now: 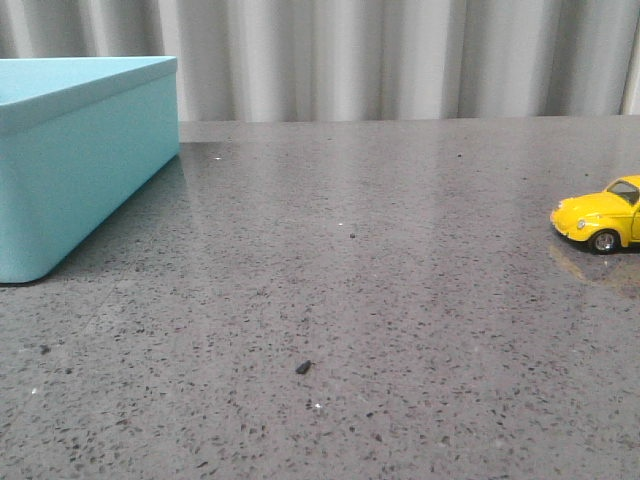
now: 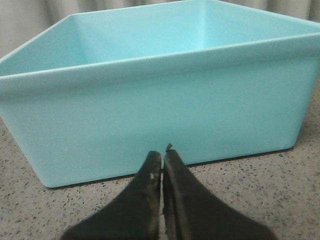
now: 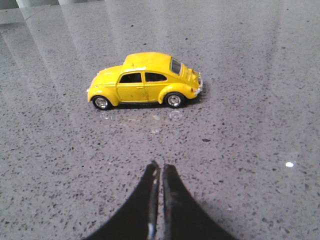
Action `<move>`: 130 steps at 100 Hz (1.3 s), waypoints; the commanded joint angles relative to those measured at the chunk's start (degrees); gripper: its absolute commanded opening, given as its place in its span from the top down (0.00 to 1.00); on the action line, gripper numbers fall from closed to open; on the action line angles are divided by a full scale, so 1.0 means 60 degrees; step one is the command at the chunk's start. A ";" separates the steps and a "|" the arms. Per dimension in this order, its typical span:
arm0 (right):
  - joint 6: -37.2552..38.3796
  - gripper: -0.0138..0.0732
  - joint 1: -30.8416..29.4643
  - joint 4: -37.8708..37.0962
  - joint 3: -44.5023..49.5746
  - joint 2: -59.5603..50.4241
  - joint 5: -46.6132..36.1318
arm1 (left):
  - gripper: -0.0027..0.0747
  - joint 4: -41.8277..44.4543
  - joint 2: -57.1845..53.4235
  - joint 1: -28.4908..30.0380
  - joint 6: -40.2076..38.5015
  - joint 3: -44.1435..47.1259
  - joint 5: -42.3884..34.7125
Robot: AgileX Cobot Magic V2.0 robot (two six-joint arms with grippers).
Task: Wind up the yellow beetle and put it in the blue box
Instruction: 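Move the right gripper toward the yellow toy beetle car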
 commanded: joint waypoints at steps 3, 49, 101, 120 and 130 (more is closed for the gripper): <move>-0.0085 0.89 -0.0075 0.0060 0.0259 -0.0084 -0.0276 | 0.99 -0.0033 0.0086 0.0014 -0.0090 0.0256 -0.0445; -0.0085 0.89 -0.0075 0.0060 0.0259 -0.0084 -0.0276 | 0.99 -0.0572 0.0086 -0.0042 -0.0090 0.0256 0.0417; -0.0085 0.89 -0.0075 -0.0378 0.0259 -0.0084 -0.0300 | 0.99 -0.0616 0.0086 -0.0197 -0.0090 0.0256 0.0426; -0.0085 0.89 -0.0075 -0.0420 0.0259 -0.0084 -0.0835 | 0.99 -0.0616 0.0086 -0.0197 -0.0090 0.0256 0.0426; -0.0085 0.89 -0.0075 -0.0420 0.0259 -0.0084 -0.1122 | 0.99 -0.0616 0.0086 -0.0197 -0.0090 0.0256 0.0426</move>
